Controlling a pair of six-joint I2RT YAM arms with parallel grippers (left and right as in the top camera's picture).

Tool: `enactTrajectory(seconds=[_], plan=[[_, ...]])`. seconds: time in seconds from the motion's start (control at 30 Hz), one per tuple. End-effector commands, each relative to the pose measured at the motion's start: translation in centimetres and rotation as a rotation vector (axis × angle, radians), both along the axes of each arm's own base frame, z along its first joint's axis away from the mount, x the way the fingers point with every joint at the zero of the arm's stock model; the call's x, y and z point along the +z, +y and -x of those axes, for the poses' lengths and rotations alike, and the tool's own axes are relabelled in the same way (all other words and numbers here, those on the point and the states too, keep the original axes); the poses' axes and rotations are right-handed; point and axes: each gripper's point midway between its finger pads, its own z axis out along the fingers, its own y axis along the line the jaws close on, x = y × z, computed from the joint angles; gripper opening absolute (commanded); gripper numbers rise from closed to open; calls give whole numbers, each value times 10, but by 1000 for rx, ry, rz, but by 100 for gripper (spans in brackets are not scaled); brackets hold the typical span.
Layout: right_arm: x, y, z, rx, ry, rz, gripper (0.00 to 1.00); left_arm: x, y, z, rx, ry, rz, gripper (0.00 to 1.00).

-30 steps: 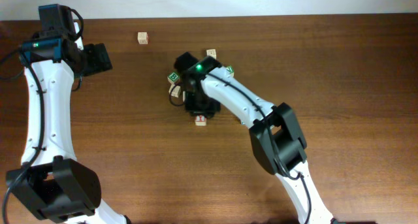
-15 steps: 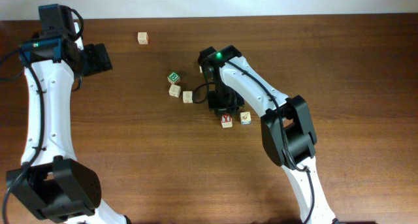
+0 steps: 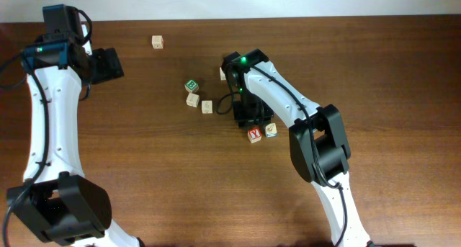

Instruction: Rotate 5 blocks

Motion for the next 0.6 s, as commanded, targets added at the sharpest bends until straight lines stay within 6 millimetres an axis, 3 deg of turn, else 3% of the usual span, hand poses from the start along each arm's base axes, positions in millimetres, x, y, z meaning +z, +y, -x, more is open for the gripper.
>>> enactTrajectory(seconds=[0.0,0.13,0.23,0.37,0.57], plan=[[-9,-4,-4,-4,-7,20,43,7,5,-2,22,-20,-7,99],[-4,4,-19,21,-59,-23,43,7,5,-2,22,-20,-7,99],[14,21,-41,53,-149,-88,42,7,5,-2,22,-20,-7,99],[34,68,-79,40,-296,-308,46,7,5,-2,22,-20,-7,99],[29,105,-92,-51,-369,-392,51,7,5,-2,22,-20,-7,99]])
